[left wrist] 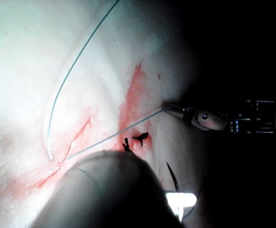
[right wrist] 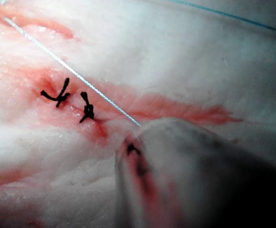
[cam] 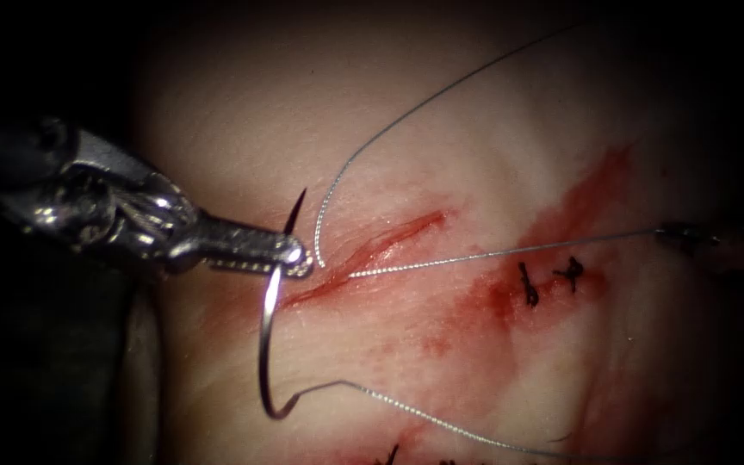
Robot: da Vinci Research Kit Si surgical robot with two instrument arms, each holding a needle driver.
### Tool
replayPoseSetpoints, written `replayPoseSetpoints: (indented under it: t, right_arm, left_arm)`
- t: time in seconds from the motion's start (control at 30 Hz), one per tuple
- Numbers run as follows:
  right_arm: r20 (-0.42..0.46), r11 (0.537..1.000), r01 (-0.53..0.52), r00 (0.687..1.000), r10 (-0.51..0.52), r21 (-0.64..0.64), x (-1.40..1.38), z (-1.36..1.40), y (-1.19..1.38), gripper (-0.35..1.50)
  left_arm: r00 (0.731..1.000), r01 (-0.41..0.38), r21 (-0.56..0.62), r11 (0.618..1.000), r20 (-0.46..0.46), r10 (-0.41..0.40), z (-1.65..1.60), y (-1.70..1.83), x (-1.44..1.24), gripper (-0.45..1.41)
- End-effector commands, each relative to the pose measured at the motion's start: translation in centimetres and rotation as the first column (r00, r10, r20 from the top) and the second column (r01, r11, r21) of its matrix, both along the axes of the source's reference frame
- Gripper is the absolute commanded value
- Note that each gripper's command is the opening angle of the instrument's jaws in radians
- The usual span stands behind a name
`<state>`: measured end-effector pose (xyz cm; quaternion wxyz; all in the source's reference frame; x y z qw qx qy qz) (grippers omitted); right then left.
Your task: Wound Closure
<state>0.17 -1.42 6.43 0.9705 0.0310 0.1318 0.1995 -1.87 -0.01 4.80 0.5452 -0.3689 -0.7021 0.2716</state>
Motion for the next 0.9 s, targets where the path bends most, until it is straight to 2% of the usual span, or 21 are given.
replayPoseSetpoints:
  t: [0.03, 0.07, 0.1, 0.2, 0.23, 0.27, 0.3, 0.33, 0.4, 0.47, 0.6, 0.63, 0.67, 0.77, 0.8, 0.83, 0.9]
  right_arm:
    - [0.043, 1.000, -0.011, 0.999, 0.010, 0.015, -0.24, 0.16, 0.07, -0.35]
    - [0.043, 1.000, -0.011, 0.999, 0.010, 0.015, -0.24, 0.16, 0.07, -0.35]
    - [0.069, 1.000, -0.026, 0.997, 0.025, 0.016, -0.47, 0.23, 0.12, -0.35]
    - [0.085, 0.999, -0.029, 0.996, 0.028, 0.019, -0.64, 0.28, 0.16, -0.35]
    - [0.088, 1.000, -0.024, 0.996, 0.022, 0.020, -0.70, 0.29, 0.18, -0.27]
    - [0.086, 0.999, -0.026, 0.996, 0.024, 0.020, -0.69, 0.29, 0.19, 0.26]
    - [0.075, 0.999, -0.036, 0.997, 0.034, 0.020, -0.66, 0.27, 0.21, 0.93]
    - [0.065, 0.999, -0.046, 0.997, 0.044, 0.020, -0.63, 0.24, 0.23, 1.16]
    - [0.032, 0.997, -0.073, 0.997, 0.072, 0.021, -0.51, 0.13, 0.24, 1.23]
    - [0.003, 0.999, -0.048, 0.999, 0.048, 0.008, -0.37, 0.01, 0.23, 1.28]
    - [-0.047, 1.000, -0.024, 0.999, 0.023, -0.021, 0.05, -0.33, 0.14, 1.28]
    - [-0.047, 1.000, -0.024, 0.999, 0.023, -0.021, 0.05, -0.33, 0.14, 1.28]
    - [-0.068, 0.999, -0.034, 0.997, 0.031, -0.034, 0.33, -0.51, 0.07, 1.28]
    - [-0.124, 0.998, -0.027, 0.992, 0.020, -0.054, 0.75, -0.78, -0.05, 1.28]
    - [-0.178, 0.998, 0.000, 0.984, -0.012, -0.064, 1.09, -0.94, -0.14, 1.21]
    - [-0.232, 0.997, 0.056, 0.970, -0.067, -0.053, 1.39, -1.03, -0.22, 1.03]
    - [-0.312, 0.994, 0.109, 0.943, -0.111, -0.023, 1.73, -1.08, -0.32, 0.73]
  left_arm:
    - [1.000, 0.000, 0.000, 1.000, 0.000, 0.000, 0.05, 0.00, -0.05, -0.45]
    - [1.000, 0.000, 0.000, 1.000, 0.000, 0.000, 0.05, 0.00, -0.05, -0.45]
    - [1.000, 0.000, 0.000, 1.000, 0.000, 0.000, 0.05, 0.00, -0.05, -0.45]
    - [1.000, 0.000, 0.000, 1.000, 0.001, 0.000, 0.05, 0.00, -0.05, -0.45]
    - [1.000, 0.000, -0.001, 1.000, 0.000, 0.000, 0.05, 0.00, -0.05, -0.45]
    - [1.000, -0.001, -0.001, 1.000, 0.001, 0.001, 0.05, 0.00, -0.05, -0.45]
    - [1.000, 0.000, -0.001, 1.000, 0.000, 0.000, 0.05, 0.00, -0.05, -0.45]
    - [1.000, -0.001, -0.001, 1.000, 0.000, 0.001, 0.06, 0.00, -0.05, -0.45]
    - [1.000, 0.000, -0.001, 1.000, 0.000, 0.000, 0.06, -0.01, -0.05, -0.45]
    - [1.000, -0.001, -0.001, 1.000, 0.001, 0.001, 0.06, 0.00, -0.05, -0.45]
    - [1.000, -0.001, -0.001, 1.000, 0.001, 0.001, 0.06, 0.00, -0.05, -0.45]
    - [1.000, -0.001, -0.001, 1.000, 0.001, 0.001, 0.06, 0.00, -0.05, -0.45]
    - [1.000, -0.001, -0.001, 1.000, 0.001, 0.001, 0.06, 0.00, -0.05, -0.45]
    - [1.000, -0.001, -0.001, 1.000, 0.001, 0.001, 0.06, 0.00, -0.05, -0.45]
    - [1.000, -0.001, -0.001, 1.000, 0.001, 0.001, 0.06, 0.00, -0.05, -0.45]
    - [1.000, -0.002, -0.002, 1.000, 0.001, 0.002, 0.07, 0.00, -0.05, -0.45]
    - [1.000, -0.002, -0.002, 1.000, 0.001, 0.002, 0.07, 0.00, -0.05, -0.45]
